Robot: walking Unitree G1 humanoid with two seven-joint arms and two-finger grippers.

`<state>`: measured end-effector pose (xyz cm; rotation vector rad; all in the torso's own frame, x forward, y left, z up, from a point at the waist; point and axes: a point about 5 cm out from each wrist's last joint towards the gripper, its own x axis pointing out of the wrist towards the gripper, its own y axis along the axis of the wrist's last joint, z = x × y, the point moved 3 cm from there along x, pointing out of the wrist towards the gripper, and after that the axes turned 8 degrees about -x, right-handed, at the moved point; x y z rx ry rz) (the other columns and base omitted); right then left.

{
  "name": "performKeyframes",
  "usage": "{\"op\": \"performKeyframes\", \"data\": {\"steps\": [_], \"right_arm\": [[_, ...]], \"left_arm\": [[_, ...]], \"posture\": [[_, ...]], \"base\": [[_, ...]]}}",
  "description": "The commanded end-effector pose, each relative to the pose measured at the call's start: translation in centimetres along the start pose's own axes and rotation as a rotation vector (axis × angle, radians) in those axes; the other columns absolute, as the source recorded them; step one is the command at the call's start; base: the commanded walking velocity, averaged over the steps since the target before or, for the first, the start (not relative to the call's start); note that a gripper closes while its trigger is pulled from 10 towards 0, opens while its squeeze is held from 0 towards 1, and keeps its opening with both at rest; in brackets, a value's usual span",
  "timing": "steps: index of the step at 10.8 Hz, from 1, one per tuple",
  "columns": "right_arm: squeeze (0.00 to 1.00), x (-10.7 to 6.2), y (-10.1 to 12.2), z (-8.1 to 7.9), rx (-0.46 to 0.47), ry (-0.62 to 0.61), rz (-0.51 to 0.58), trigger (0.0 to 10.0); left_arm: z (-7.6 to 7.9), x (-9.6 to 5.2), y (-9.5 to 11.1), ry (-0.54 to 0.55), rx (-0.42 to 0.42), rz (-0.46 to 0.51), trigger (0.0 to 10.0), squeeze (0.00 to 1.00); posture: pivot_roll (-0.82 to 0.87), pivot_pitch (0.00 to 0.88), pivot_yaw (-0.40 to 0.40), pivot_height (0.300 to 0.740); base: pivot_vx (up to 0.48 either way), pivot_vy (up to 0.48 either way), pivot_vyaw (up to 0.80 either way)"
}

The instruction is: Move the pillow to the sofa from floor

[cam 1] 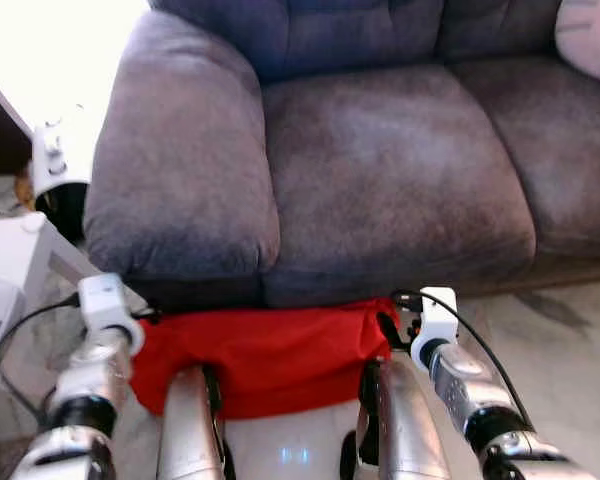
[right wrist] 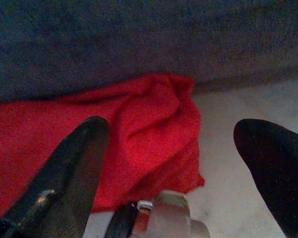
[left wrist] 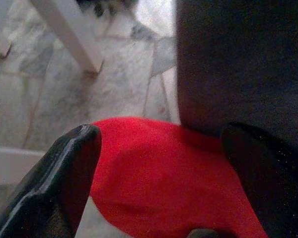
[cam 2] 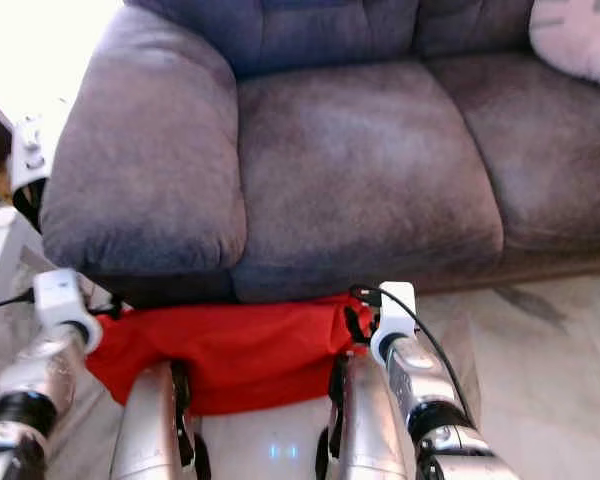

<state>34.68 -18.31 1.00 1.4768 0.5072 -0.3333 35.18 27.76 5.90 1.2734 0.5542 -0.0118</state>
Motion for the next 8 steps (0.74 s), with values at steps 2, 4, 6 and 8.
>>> {"op": "performKeyframes", "data": {"steps": [2,4,6,8], "right_arm": [[0.00,-0.10,-1.15,0.24,0.019,-0.012,-0.031,10.0],[0.00,-0.13,-1.36,0.53,0.056,-0.040,-0.031,10.0],[0.00,-0.06,-1.36,0.46,0.138,-0.059,-0.027,10.0],[0.00,-0.01,-1.80,-0.06,0.222,-0.053,-0.034,10.0]], "left_arm": [[-0.98,-0.03,-1.23,0.051,-0.022,-0.020,10.0,0.00],[-0.62,-0.03,-1.43,0.051,-0.046,-0.009,10.0,0.00],[-0.79,-0.22,-1.29,0.050,-0.059,0.009,10.0,0.00],[-1.23,-0.48,-0.47,0.059,-0.080,0.053,10.0,0.00]], "posture": [[0.14,0.363,-0.031,0.524],[0.14,0.397,-0.030,0.524],[0.16,0.417,-0.025,0.524],[0.17,0.429,-0.019,0.524]], "base": [[0.000,0.000,0.00],[0.000,0.000,0.00],[0.000,0.000,0.00],[0.000,0.000,0.00]]}}
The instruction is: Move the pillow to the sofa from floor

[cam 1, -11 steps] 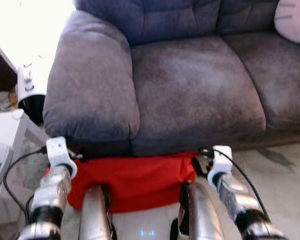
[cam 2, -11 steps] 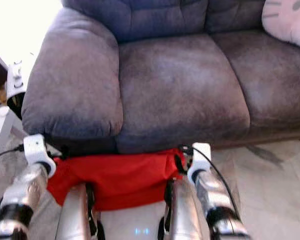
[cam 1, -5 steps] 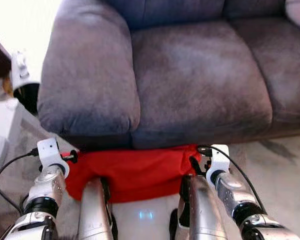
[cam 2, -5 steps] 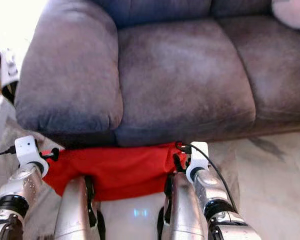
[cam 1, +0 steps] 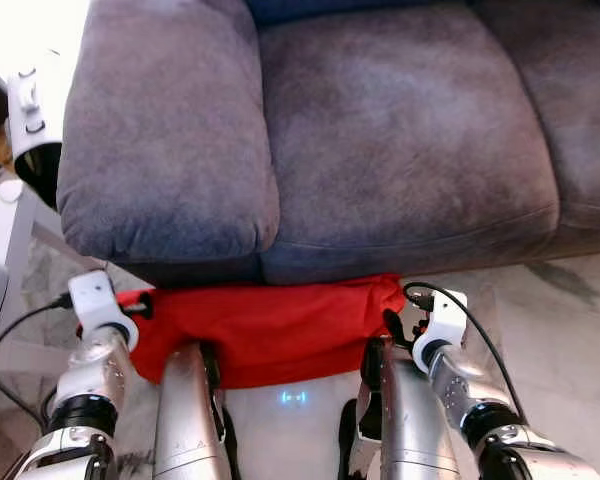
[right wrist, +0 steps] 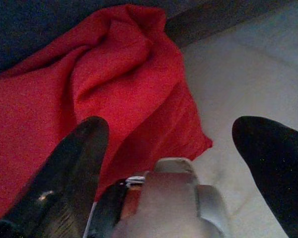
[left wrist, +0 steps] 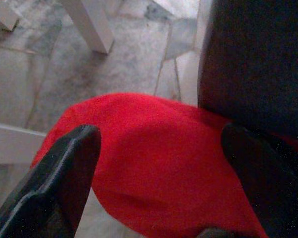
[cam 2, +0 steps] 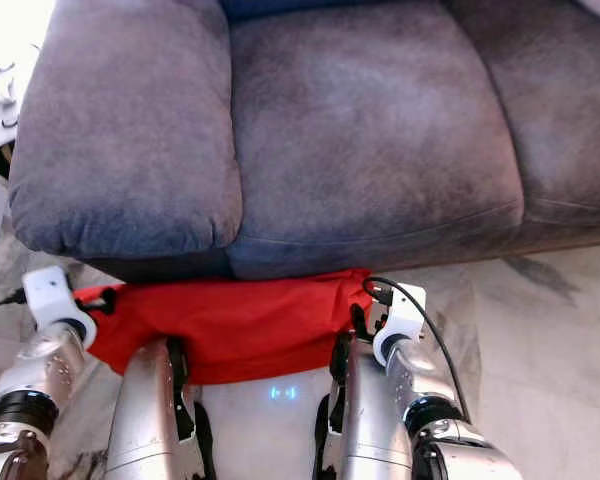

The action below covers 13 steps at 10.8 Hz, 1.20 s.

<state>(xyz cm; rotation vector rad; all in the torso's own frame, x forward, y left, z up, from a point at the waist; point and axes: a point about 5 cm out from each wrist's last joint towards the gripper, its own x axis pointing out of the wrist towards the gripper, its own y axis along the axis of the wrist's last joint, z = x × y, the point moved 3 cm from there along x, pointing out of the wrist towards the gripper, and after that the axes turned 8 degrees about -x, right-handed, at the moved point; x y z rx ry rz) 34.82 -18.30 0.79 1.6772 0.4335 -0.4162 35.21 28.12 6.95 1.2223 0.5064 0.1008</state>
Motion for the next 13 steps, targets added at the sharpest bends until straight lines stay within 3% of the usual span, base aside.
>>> {"op": "performKeyframes", "data": {"steps": [1,2,3,5,9,13], "right_arm": [[0.00,-0.1,-1.5,-0.2,0.062,0.008,-0.043,10.0],[0.00,-0.1,-1.3,-0.5,0.095,0.024,-0.035,10.0],[0.00,0.0,-0.8,-1.2,0.135,0.068,-0.009,10.0],[0.00,-0.1,-1.0,-1.1,0.162,0.074,0.018,10.0],[0.00,-0.5,-2.9,0.2,0.130,-0.020,-0.040,10.0],[0.00,-0.1,-0.5,-0.8,0.128,0.045,0.063,10.0]], "left_arm": [[-1.0,-0.4,-0.4,0.025,-0.022,0.004,10.0,0.00],[-0.7,-0.4,0.3,0.005,-0.036,0.035,10.0,0.00],[0.0,-0.8,2.4,-0.038,-0.080,0.116,10.0,0.00],[0.2,-1.5,3.7,-0.073,-0.089,0.161,10.0,0.00],[-0.3,-3.6,4.3,-0.100,-0.098,0.172,10.0,0.00],[-0.6,-4.6,5.6,-0.083,-0.120,0.209,10.0,0.00]], "posture": [[0.18,0.432,-0.017,0.524],[0.18,0.430,-0.016,0.524],[0.19,0.427,-0.017,0.524],[0.21,0.423,-0.010,0.524],[0.25,0.427,0.002,0.524],[0.26,0.442,0.001,0.524]], "base": [[0.000,0.000,0.00],[0.000,0.000,0.00],[0.000,0.000,0.00],[0.000,0.000,0.00],[0.000,0.000,0.00],[0.000,0.000,0.00]]}}
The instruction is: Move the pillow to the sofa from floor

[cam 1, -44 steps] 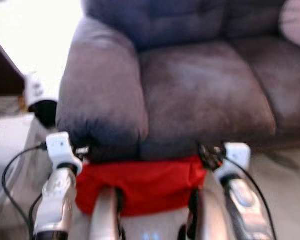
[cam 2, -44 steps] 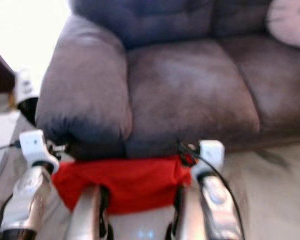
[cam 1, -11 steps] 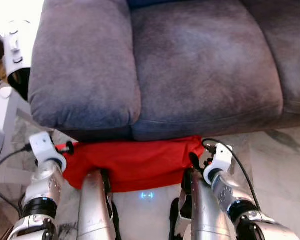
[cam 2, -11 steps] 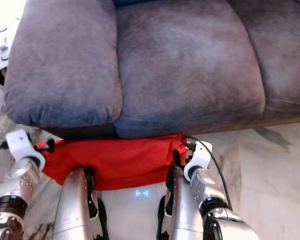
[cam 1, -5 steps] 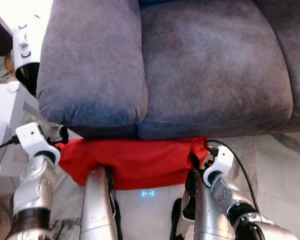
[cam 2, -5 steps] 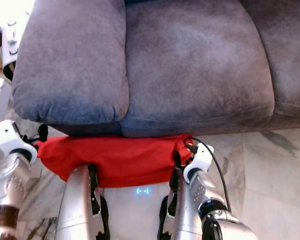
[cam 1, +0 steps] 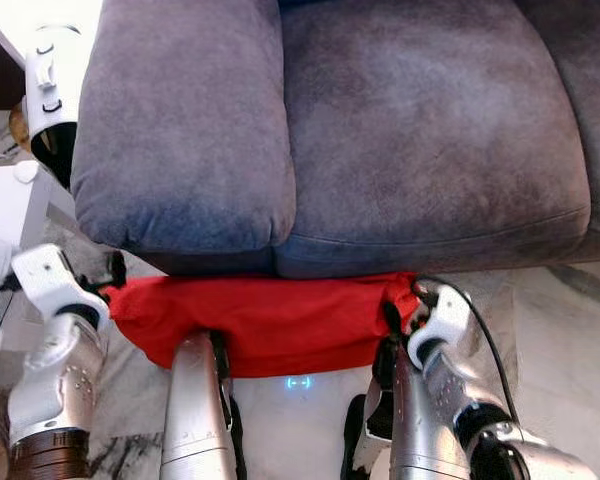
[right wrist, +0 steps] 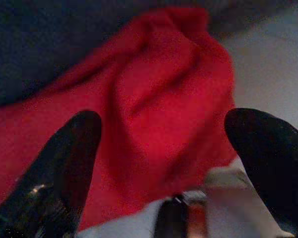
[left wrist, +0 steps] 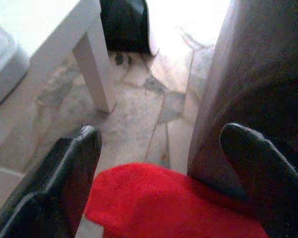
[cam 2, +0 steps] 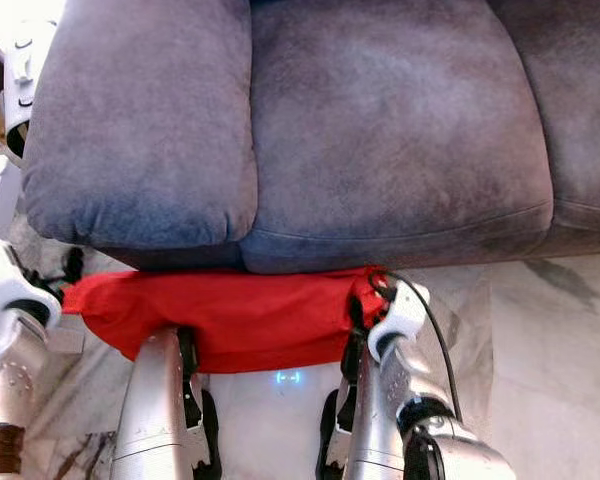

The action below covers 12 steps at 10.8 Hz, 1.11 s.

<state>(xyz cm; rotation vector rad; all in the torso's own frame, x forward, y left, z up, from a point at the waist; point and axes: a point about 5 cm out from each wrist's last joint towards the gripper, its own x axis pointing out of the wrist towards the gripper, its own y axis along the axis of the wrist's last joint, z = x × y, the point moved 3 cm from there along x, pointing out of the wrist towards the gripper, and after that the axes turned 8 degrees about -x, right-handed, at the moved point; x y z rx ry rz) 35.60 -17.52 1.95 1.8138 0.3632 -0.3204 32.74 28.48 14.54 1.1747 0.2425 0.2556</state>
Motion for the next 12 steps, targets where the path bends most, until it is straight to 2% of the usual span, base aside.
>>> {"op": "performKeyframes", "data": {"steps": [1,2,4,7,8,9,10,11,12], "right_arm": [[0.00,-0.3,-1.0,0.2,0.015,0.000,-0.018,10.0],[0.00,-0.2,-0.6,0.4,0.002,-0.001,-0.015,10.0],[0.00,-0.5,-1.3,1.1,-0.013,-0.020,-0.042,10.0],[0.00,-0.3,-0.9,0.6,-0.027,-0.004,-0.032,10.0],[0.00,0.0,-0.3,-0.3,-0.030,0.037,-0.009,8.2],[0.00,0.0,-0.2,-0.4,-0.034,0.043,-0.005,8.2],[0.00,-0.1,-0.5,-0.2,-0.055,0.028,-0.018,6.7],[0.00,-0.1,-0.8,0.0,-0.065,0.015,-0.033,10.0],[0.00,-0.3,-1.3,0.2,-0.071,0.000,-0.052,10.0]], "left_arm": [[-0.9,-0.7,-0.6,0.034,-0.019,-0.025,10.0,0.00],[-0.8,-0.9,-0.7,0.031,-0.024,-0.025,10.0,0.00],[-0.8,-1.5,-0.9,0.032,-0.025,-0.040,10.0,0.00],[-0.7,-2.2,-0.3,0.032,-0.010,-0.032,10.0,0.00],[-0.4,-2.2,0.3,0.028,-0.017,-0.013,10.0,0.00],[-0.3,-2.2,0.4,0.027,-0.018,-0.009,10.0,0.00],[0.3,-2.5,0.8,0.008,-0.024,0.003,10.0,0.00],[0.4,-2.6,1.0,0.003,-0.021,0.005,10.0,0.00],[0.5,-2.6,1.1,0.000,-0.019,0.004,10.0,0.00]], "posture": [[0.26,0.448,0.000,0.524],[0.26,0.453,-0.001,0.524],[0.27,0.469,0.003,0.524],[0.30,0.488,0.006,0.524],[0.31,0.491,0.004,0.524],[0.31,0.491,0.004,0.524],[0.31,0.493,0.005,0.524],[0.32,0.497,0.007,0.524],[0.32,0.501,0.010,0.524]], "base": [[0.000,0.000,0.00],[0.000,0.000,0.00],[0.000,0.000,0.00],[0.000,0.000,0.00],[0.000,0.000,0.00],[0.000,0.000,0.00],[0.000,0.000,0.00],[0.000,0.000,0.00],[0.000,0.000,0.00]]}}
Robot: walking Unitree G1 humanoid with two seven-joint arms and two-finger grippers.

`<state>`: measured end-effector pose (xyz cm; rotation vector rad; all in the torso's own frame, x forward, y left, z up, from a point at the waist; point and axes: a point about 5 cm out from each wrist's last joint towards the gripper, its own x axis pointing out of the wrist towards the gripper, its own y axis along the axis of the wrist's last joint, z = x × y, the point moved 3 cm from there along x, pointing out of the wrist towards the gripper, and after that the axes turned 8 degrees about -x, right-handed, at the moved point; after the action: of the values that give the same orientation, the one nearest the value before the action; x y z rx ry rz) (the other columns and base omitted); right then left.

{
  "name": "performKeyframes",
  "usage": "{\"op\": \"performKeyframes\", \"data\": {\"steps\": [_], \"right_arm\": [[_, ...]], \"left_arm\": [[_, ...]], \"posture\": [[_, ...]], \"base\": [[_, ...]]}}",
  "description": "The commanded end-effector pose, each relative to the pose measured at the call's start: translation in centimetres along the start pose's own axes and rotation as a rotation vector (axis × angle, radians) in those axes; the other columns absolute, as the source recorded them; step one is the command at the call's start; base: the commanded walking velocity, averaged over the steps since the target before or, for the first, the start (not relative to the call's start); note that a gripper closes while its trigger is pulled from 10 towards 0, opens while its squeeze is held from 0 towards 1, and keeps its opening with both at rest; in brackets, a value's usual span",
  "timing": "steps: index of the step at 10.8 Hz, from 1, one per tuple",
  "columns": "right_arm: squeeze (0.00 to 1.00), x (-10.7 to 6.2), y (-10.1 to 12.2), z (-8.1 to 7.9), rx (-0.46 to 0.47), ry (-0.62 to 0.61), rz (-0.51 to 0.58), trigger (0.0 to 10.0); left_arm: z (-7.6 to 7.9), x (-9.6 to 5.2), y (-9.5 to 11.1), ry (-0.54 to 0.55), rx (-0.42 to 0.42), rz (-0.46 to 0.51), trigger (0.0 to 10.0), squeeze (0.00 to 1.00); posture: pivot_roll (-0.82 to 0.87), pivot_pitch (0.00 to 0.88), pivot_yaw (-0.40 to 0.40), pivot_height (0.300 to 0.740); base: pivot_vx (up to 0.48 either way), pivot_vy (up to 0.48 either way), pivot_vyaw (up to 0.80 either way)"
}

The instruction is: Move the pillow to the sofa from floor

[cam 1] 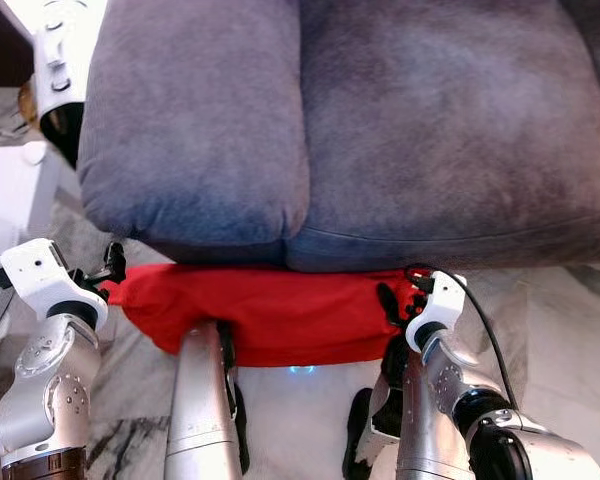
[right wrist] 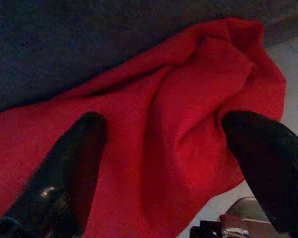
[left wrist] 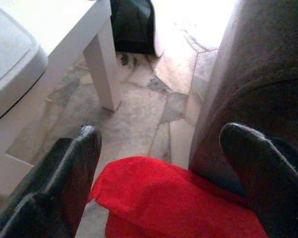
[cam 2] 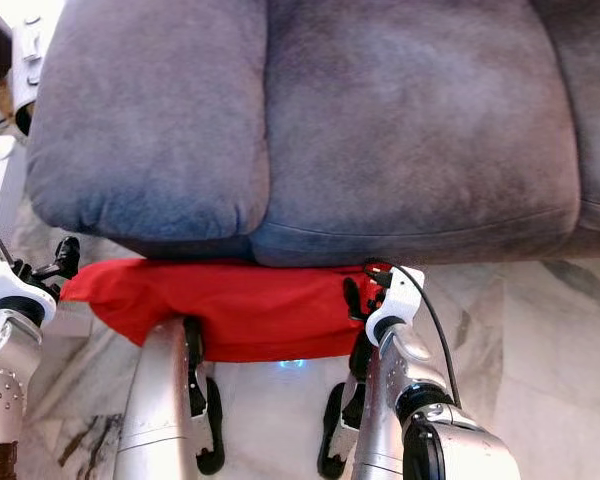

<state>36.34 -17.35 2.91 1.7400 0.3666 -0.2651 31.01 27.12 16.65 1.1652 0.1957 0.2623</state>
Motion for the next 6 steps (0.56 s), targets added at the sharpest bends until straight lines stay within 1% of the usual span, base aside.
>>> {"op": "performKeyframes", "data": {"steps": [1,2,6], "right_arm": [[0.00,-0.71,-2.65,0.49,0.008,-0.019,-0.081,0.4],[0.00,-0.82,-3.06,0.52,0.002,-0.025,-0.093,0.0],[0.00,-0.95,-3.41,0.62,0.013,-0.036,-0.098,0.0]], "left_arm": [[-0.73,-0.48,-0.44,0.028,-0.001,-0.026,10.0,0.00],[-0.55,-0.52,-0.41,0.024,-0.003,-0.027,10.0,0.00],[-0.13,-0.58,-0.25,0.015,-0.005,-0.029,10.0,0.00]], "posture": [[0.32,0.501,0.011,0.524],[0.32,0.502,0.013,0.524],[0.32,0.499,0.016,0.524]], "base": [[0.000,0.000,0.00],[0.000,0.000,0.00],[0.000,0.000,0.00]]}}
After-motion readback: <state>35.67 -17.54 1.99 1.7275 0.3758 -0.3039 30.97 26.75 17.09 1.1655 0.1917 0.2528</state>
